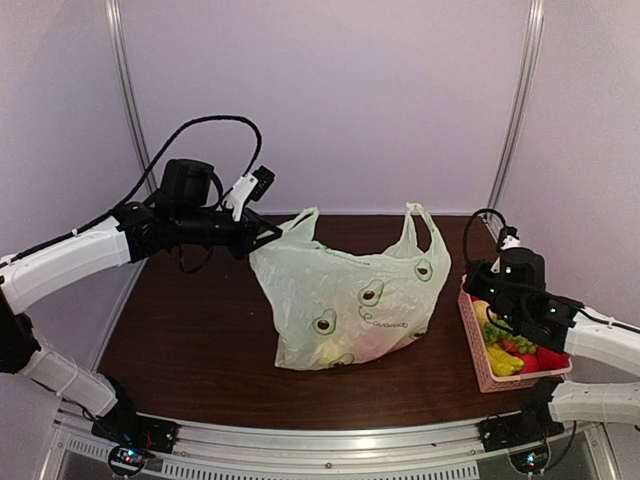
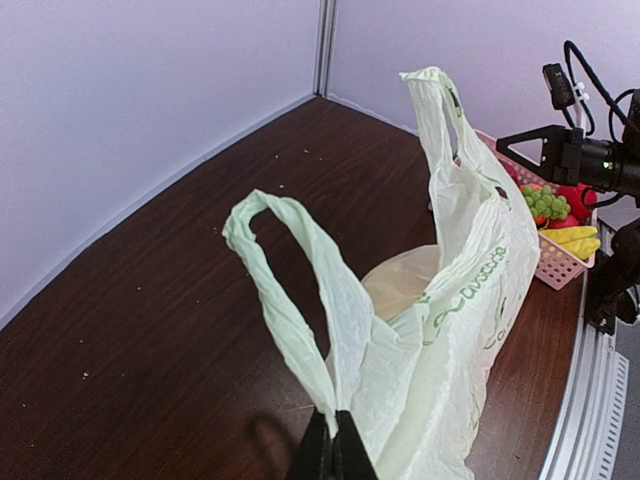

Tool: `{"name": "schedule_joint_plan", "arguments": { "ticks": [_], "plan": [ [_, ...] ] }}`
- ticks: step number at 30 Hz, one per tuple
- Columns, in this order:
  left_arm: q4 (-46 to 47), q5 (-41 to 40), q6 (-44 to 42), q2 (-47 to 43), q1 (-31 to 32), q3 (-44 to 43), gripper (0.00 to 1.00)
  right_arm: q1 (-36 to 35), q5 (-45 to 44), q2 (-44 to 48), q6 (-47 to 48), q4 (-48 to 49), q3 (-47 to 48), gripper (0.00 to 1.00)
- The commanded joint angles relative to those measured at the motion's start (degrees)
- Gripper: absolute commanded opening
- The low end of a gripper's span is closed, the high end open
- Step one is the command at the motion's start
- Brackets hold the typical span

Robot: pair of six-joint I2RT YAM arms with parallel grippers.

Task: Untie the knot of the plastic bag and take out the fruit
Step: Untie the bag handles from the takeout bag, then pick up the takeout bag from the center of the board.

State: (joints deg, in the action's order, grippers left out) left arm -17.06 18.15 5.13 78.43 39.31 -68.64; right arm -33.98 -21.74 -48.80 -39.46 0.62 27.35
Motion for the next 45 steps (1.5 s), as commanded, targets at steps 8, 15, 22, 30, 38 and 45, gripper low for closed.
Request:
{"name": "schedule_joint_plan", "arguments": {
  "ticks": [8,15,22,30,38,45],
  "plan": [
    [2.4,3.4,0.1,0.3,-0.5,0.4,0.0,1.1,19.6,2.9,18.2,0.2,5.6,0.56],
    [2.3,3.8,0.1,0.5,-0.5,0.4,0.0,1.2,22.5,-2.8,21.1,-8.5,15.6,0.71],
    [2.2,4.0,0.0,0.4,-0.6,0.4,0.0,1.8,13.8,-13.4,23.9,-17.5,27.0,0.78],
    [2.2,4.2,-0.2,0.4,-0.5,0.4,0.0,2.0,10.7,-23.1,26.3,-19.1,33.8,0.79],
    [1.7,4.6,-0.6,0.4,-0.5,0.0,0.0,2.1,1.9,-30.0,26.8,-15.0,38.3,0.69],
    [1.1,3.1,-1.4,-0.1,-1.9,-0.3,0.0,2.9,2.9,-32.7,26.4,-10.5,42.0,0.33]
  ]
}}
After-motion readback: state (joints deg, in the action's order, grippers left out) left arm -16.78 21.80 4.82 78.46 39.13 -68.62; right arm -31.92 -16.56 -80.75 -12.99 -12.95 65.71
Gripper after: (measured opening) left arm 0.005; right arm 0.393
